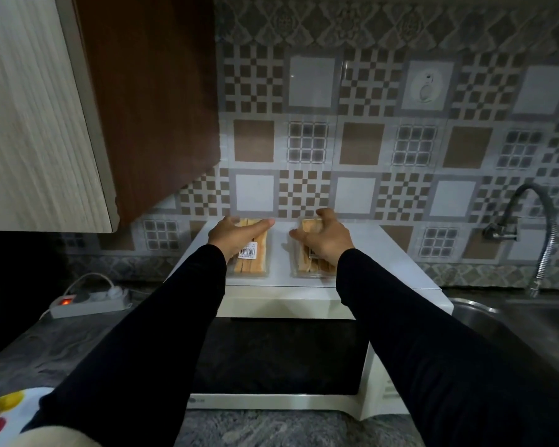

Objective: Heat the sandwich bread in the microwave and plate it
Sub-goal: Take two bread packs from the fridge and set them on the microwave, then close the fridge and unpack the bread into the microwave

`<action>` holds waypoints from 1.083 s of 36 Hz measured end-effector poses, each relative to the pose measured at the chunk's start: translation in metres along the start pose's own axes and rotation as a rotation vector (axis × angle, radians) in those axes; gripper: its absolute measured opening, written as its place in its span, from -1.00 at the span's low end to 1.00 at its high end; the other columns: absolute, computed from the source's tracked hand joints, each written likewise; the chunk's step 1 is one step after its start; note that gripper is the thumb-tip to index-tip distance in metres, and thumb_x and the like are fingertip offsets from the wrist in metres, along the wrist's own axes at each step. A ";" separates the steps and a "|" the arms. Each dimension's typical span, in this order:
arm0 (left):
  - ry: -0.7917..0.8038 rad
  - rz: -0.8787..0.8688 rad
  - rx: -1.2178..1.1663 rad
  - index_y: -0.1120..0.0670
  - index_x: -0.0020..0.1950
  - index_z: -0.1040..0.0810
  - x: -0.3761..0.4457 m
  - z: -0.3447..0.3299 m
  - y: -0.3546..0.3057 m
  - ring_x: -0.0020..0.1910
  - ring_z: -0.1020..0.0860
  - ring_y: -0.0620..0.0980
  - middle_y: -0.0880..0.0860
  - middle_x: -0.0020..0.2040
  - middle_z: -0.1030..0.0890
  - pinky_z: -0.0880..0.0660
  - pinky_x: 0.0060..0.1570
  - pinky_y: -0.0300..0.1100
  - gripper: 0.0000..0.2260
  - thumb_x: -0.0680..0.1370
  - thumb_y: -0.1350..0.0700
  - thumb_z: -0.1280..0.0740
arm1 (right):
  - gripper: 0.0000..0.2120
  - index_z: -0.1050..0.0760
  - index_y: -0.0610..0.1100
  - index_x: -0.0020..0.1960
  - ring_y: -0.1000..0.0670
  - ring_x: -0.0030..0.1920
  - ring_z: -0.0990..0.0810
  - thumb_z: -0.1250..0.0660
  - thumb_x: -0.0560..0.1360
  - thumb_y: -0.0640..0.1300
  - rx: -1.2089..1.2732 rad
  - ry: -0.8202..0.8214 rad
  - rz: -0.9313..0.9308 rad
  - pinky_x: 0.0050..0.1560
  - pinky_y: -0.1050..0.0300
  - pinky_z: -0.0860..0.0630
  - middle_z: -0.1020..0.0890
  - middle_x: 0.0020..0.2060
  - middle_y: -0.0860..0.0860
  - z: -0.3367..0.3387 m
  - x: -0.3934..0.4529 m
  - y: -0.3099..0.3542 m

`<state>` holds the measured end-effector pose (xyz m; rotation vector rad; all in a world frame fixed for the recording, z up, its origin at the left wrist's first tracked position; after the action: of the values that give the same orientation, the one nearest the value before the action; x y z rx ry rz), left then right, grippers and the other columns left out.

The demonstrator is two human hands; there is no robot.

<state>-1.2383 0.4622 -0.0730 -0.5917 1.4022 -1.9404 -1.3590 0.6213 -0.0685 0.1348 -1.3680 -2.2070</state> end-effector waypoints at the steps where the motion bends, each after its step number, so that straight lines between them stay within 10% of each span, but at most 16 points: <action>1: -0.006 -0.010 0.018 0.04 0.50 -0.22 0.000 0.001 -0.001 0.23 -0.51 0.05 0.05 0.37 -0.44 -0.45 0.11 -0.19 -0.06 0.25 -0.34 -0.47 | -0.22 -0.14 -0.02 0.51 -0.13 0.35 -0.42 -0.45 0.43 0.09 -0.005 0.001 0.008 0.12 0.18 -0.37 -0.36 0.41 -0.10 0.000 -0.001 0.001; 7: -0.090 -0.063 0.013 0.00 0.50 -0.24 -0.010 0.011 -0.001 0.34 -0.43 0.07 0.05 0.41 -0.41 -0.37 0.26 -0.11 -0.22 0.41 -0.39 -0.27 | -0.23 -0.12 0.02 0.52 -0.21 0.43 -0.29 -0.30 0.43 0.27 -0.133 -0.129 0.085 0.43 -0.17 -0.28 -0.23 0.46 -0.13 0.003 -0.006 0.015; 22: -0.284 -0.085 0.132 0.12 0.48 -0.29 -0.086 0.086 0.031 0.47 -0.27 0.11 0.11 0.51 -0.28 -0.17 0.45 -0.09 -0.45 0.64 -0.20 0.05 | -0.44 -0.30 -0.15 0.42 -0.12 0.33 -0.39 -0.30 0.51 0.08 -0.103 -0.135 0.335 0.31 0.07 -0.35 -0.33 0.38 -0.13 -0.041 -0.095 0.074; 39: -0.584 -0.001 0.350 0.15 0.27 -0.47 -0.310 0.295 0.113 0.26 -0.44 0.14 0.12 0.19 -0.55 -0.33 0.16 -0.12 -0.53 0.64 -0.15 -0.01 | -0.51 -0.33 -0.15 0.38 -0.11 0.30 -0.41 -0.25 0.55 0.09 0.126 0.171 0.315 0.22 0.14 -0.32 -0.37 0.33 -0.11 -0.180 -0.307 0.163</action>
<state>-0.7965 0.4763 -0.0790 -0.8918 0.6839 -1.7548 -0.9706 0.5710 -0.0743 0.1390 -1.3326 -1.8091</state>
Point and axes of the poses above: each hand's wrist, its own x-axis towards the middle knuckle, its own z-axis out of the back of the hand, y = z × x, the point moved 5 cm from there along x, towards the middle knuckle
